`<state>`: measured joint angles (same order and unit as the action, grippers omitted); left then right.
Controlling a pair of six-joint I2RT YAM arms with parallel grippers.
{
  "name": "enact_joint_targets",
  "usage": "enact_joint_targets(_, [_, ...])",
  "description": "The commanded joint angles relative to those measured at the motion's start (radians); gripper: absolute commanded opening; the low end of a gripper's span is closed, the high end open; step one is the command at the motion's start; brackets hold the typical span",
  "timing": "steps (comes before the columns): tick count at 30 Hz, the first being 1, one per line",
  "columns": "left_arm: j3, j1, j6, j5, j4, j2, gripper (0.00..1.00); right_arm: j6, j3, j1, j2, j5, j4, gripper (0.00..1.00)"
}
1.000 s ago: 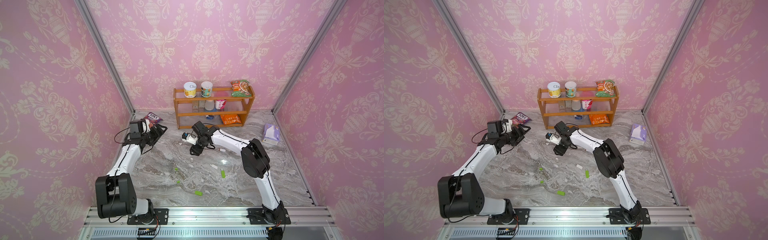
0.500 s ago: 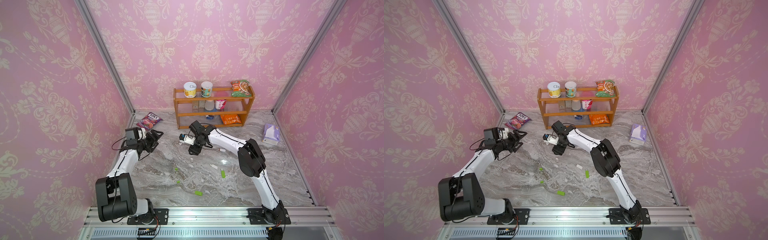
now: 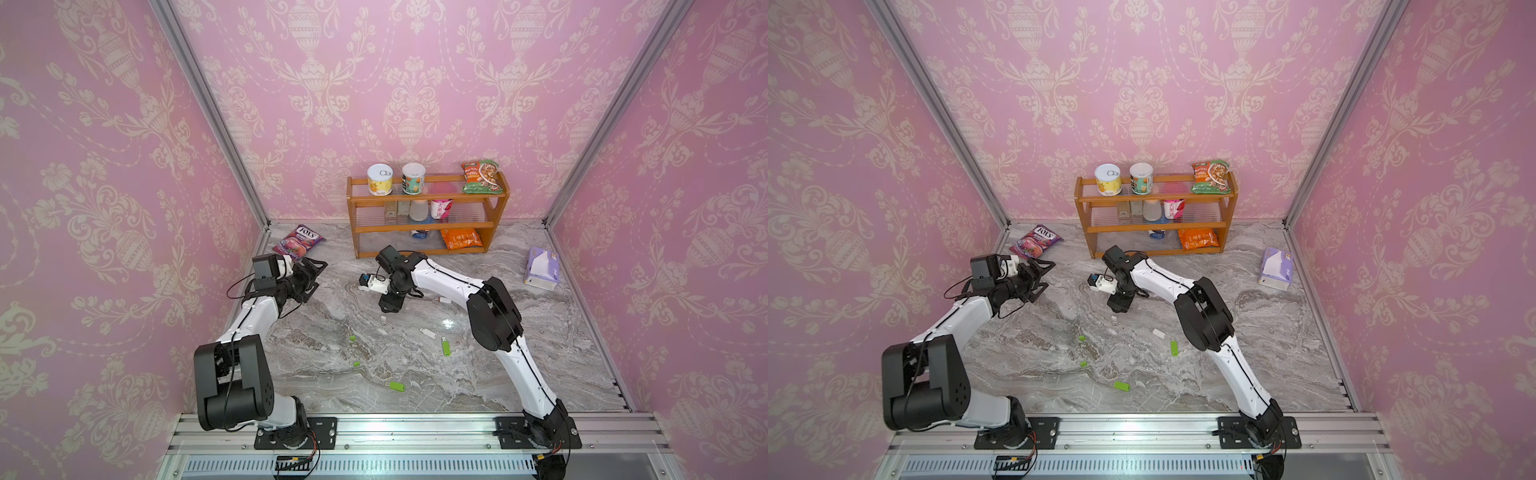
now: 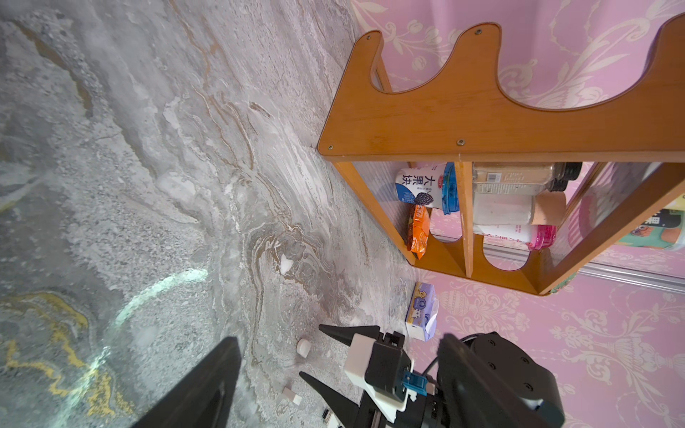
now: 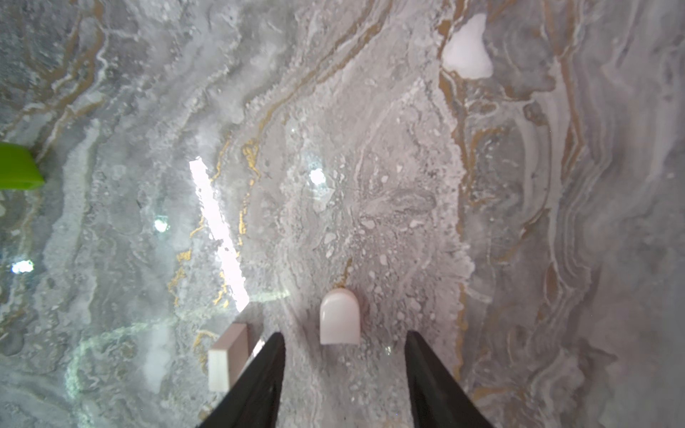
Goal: Close the usb drive cover
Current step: Pick up the cover from the center of the board.
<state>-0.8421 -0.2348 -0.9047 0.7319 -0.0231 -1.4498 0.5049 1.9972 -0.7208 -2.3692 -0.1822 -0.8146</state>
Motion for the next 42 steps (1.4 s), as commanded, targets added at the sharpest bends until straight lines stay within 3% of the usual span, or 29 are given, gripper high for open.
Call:
enact_joint_targets(1, [0.017, -0.006, -0.011, 0.014, 0.014, -0.02, 0.86, 0.022, 0.013, -0.002, -0.018, 0.008, -0.033, 0.54])
enact_joint_targets(11, [0.028, -0.006, -0.011, 0.006, 0.023, -0.043, 0.87, 0.002, 0.042, -0.006, -0.052, -0.017, -0.037, 0.53])
enact_joint_targets(20, [0.035, -0.006, 0.002, 0.001, 0.022, -0.05, 0.87, 0.013, 0.156, -0.014, -0.116, -0.004, -0.15, 0.46])
enact_joint_targets(42, [0.032, -0.005, 0.013, 0.008, 0.014, -0.064, 0.87, -0.011, 0.212, -0.032, -0.172, 0.02, -0.221, 0.38])
